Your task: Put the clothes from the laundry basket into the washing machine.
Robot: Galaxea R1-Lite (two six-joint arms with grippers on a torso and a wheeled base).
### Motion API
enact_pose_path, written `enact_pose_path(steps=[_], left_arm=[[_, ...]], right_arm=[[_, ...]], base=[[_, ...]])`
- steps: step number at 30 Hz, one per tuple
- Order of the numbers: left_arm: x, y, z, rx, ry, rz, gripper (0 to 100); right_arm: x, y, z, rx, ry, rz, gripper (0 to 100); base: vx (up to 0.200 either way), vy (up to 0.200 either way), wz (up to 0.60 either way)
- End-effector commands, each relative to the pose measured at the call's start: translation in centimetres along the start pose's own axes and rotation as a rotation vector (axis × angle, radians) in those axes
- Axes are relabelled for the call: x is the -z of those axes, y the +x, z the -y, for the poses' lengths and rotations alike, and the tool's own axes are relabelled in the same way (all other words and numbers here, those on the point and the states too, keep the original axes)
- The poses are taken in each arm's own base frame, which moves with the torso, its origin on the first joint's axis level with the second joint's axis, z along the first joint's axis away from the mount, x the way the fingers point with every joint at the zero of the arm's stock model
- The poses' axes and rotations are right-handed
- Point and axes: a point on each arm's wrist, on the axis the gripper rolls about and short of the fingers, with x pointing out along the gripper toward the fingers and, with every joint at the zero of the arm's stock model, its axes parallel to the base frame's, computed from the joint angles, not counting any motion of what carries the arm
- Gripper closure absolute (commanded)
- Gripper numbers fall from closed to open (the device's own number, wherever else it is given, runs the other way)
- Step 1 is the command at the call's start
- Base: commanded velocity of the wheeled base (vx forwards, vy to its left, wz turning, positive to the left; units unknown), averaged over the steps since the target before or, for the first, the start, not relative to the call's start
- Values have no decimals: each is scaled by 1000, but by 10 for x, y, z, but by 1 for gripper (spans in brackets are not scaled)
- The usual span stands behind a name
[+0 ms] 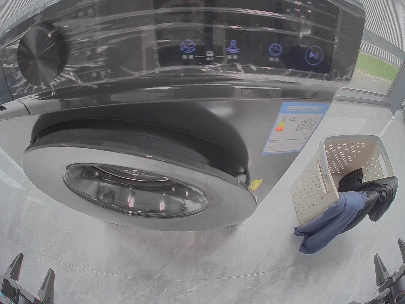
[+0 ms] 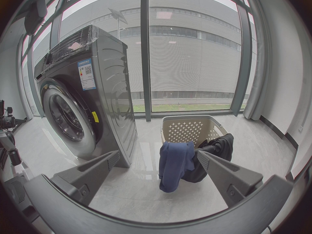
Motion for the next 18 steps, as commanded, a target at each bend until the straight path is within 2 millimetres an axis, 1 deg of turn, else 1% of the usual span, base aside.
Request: enact_pose_path(steps=[1, 7, 9, 18], left_arm=[[5, 0, 0, 0, 0, 2, 0], [5, 0, 0, 0, -1, 2, 0], [5, 0, 0, 0, 0, 2, 0], [5, 0, 0, 0, 0, 2, 0]], right_arm=[[5, 0, 0, -1, 0, -1, 0], [5, 0, 0, -1, 0, -1, 0], [5, 0, 0, -1, 0, -1, 0], [5, 0, 0, -1, 0, -1, 0]], base=[[-200, 0, 0], [-200, 0, 0], [0, 0, 0], [0, 200, 0]])
